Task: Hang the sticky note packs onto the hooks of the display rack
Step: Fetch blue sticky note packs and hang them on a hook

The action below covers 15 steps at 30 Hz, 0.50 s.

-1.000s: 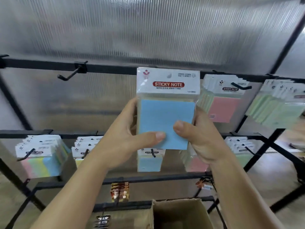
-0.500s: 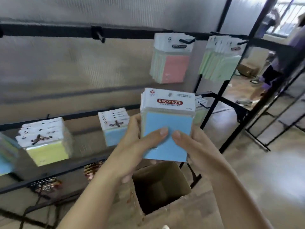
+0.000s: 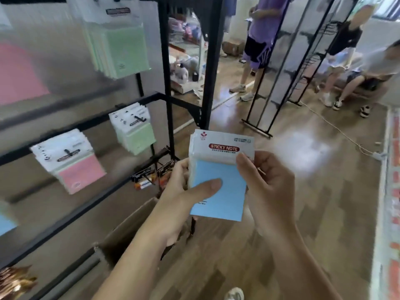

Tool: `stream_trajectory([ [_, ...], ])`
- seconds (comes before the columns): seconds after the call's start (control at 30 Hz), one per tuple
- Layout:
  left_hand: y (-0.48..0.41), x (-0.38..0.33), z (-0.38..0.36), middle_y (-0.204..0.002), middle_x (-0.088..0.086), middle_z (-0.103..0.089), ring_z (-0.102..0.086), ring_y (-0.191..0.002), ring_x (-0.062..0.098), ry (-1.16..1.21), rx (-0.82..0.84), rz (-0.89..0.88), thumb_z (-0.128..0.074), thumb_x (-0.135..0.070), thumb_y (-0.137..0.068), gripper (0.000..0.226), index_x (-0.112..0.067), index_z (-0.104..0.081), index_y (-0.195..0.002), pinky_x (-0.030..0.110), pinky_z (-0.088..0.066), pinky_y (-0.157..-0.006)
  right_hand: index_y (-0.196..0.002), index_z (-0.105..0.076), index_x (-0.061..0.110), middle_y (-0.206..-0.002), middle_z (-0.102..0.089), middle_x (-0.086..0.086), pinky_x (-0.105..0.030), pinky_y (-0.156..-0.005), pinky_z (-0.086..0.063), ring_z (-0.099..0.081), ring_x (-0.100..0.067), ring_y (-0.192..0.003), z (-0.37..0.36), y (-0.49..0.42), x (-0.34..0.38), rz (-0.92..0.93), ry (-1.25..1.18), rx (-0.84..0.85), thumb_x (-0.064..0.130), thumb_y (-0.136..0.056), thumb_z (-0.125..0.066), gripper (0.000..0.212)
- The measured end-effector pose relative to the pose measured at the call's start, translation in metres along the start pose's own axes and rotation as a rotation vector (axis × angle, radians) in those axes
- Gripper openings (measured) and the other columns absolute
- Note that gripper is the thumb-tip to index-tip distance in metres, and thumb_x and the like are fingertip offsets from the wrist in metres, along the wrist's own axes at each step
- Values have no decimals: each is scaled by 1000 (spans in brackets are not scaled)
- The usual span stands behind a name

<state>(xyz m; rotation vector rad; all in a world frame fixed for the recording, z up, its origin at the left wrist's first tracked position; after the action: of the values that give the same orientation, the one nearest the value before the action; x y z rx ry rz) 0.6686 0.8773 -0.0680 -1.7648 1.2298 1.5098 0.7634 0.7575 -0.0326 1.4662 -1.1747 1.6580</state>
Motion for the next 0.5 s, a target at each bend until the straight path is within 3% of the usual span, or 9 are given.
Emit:
stream_trajectory([
  [0.13,-62,10,-70,-112,-3,-71,-71,-98,18,-19,72,7,-82,-44,-52,78,-32,-51,-123,31,-56,-73,-81,-67,23,-78,-69,-9,-39,-57,-53,-66,-28,-69,63,-54,-12,10,24,-132,33,-81,-63,11],
  [0.23,-102,15,-115,-113,-3,-71,-71,-99,17,-26,110,7,-78,-50,-55,77,-31,-50,-124,28,-55,-72,-84,-67,21,-73,-69,-3,-31,-54,-51,-63,-15,-62,103,-90,-20,7,36,-192,30,-83,-59,12],
  [0.37,-158,25,-175,-101,-8,-73,-71,-86,10,-56,124,18,-58,-69,-57,79,-29,-49,-124,24,-56,-61,-83,-67,28,-64,-66,10,-21,-51,-46,-59,-6,-57,155,-146,-30,28,75,-259,27,-85,-56,11],
  [0.43,-185,29,-199,-109,-3,-71,-71,-91,11,-95,132,42,-46,-81,-57,86,-29,-50,-126,30,-57,-69,-82,-68,31,-64,-65,12,-22,-52,-46,-58,-5,-59,175,-173,-38,42,83,-293,24,-87,-55,16],
  [0.5,-214,32,-218,-113,-2,-69,-70,-90,6,-127,135,89,-32,-95,-58,96,-30,-50,-126,23,-52,-66,-82,-70,32,-66,-65,12,-24,-52,-44,-56,-7,-60,192,-200,-49,37,95,-309,22,-89,-52,22],
])
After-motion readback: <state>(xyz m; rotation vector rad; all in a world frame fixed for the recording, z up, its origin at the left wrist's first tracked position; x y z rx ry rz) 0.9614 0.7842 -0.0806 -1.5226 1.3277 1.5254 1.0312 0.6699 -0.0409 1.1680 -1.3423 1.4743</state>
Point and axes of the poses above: each hand's wrist, its own y-axis away from the middle knuckle, its own z-axis out of the back of the hand, x = y × z, the point moved 3 cm from there along -y, towards the middle knuckle
